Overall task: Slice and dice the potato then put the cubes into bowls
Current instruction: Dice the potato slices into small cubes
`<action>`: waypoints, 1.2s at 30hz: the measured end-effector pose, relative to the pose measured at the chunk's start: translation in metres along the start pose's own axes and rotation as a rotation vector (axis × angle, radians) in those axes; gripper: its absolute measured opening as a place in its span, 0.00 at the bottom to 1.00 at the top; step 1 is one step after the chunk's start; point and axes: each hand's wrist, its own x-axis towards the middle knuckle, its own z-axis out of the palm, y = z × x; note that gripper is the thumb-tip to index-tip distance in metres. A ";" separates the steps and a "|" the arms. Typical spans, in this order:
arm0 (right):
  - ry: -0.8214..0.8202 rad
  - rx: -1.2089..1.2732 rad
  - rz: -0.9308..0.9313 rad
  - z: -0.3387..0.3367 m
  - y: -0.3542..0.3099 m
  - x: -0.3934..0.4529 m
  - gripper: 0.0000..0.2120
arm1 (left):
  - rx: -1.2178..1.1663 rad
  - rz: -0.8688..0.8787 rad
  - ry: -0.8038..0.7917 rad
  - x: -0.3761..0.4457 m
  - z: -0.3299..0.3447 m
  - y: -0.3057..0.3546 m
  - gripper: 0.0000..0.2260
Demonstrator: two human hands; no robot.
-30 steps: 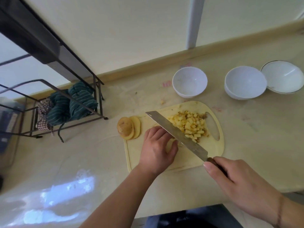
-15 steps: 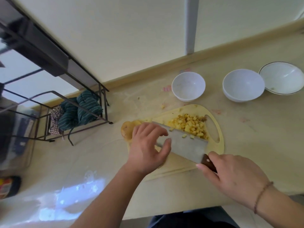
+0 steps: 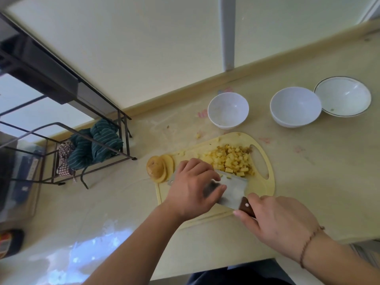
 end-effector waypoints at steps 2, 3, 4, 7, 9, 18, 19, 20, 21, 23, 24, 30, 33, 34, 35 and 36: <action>0.003 -0.002 0.003 0.001 -0.001 0.001 0.25 | 0.053 -0.001 -0.051 0.000 0.003 0.000 0.15; 0.006 -0.004 0.005 0.002 -0.001 0.001 0.25 | 0.078 -0.022 -0.085 0.001 0.004 0.000 0.18; 0.009 -0.008 0.004 0.001 -0.002 0.001 0.25 | 0.096 -0.047 -0.119 0.002 0.005 0.000 0.21; 0.009 -0.004 0.006 0.001 -0.004 0.002 0.25 | 0.110 -0.091 -0.168 0.003 0.005 0.001 0.25; -0.003 -0.006 0.011 0.000 -0.004 0.002 0.25 | 0.078 -0.067 -0.139 0.003 0.004 0.004 0.24; -0.043 -0.050 0.016 0.000 -0.008 0.005 0.25 | 0.123 -0.064 -0.211 0.004 0.009 0.004 0.33; -0.037 -0.048 0.016 0.000 -0.007 0.005 0.25 | 0.088 -0.086 -0.181 0.003 0.008 0.004 0.33; -0.034 -0.043 0.017 -0.001 -0.008 0.005 0.25 | 0.037 -0.107 -0.121 0.002 0.005 0.003 0.31; -0.033 -0.033 0.022 0.000 -0.008 0.005 0.26 | -0.019 -0.121 -0.032 0.000 0.001 0.003 0.28; -0.018 0.016 0.038 0.001 -0.008 0.004 0.28 | -0.109 -0.108 0.202 -0.005 -0.008 0.000 0.19; -0.015 0.066 0.049 0.002 -0.008 0.002 0.27 | -0.142 -0.086 0.319 -0.010 -0.012 -0.002 0.13; -0.123 0.910 0.193 0.003 -0.013 0.002 0.27 | -0.195 -0.082 0.537 -0.064 -0.016 -0.018 0.04; -0.310 1.182 0.260 0.000 -0.018 0.005 0.23 | -0.124 -0.069 0.303 -0.093 0.007 -0.032 0.05; -0.347 1.205 0.272 0.001 -0.019 0.006 0.22 | -0.091 -0.067 0.233 -0.099 0.017 -0.036 0.06; -0.369 1.219 0.293 0.004 -0.020 0.008 0.21 | -0.072 -0.072 0.181 -0.104 0.026 -0.039 0.09; -0.380 1.216 0.312 0.007 -0.020 0.010 0.21 | -0.071 -0.080 0.148 -0.107 0.033 -0.040 0.11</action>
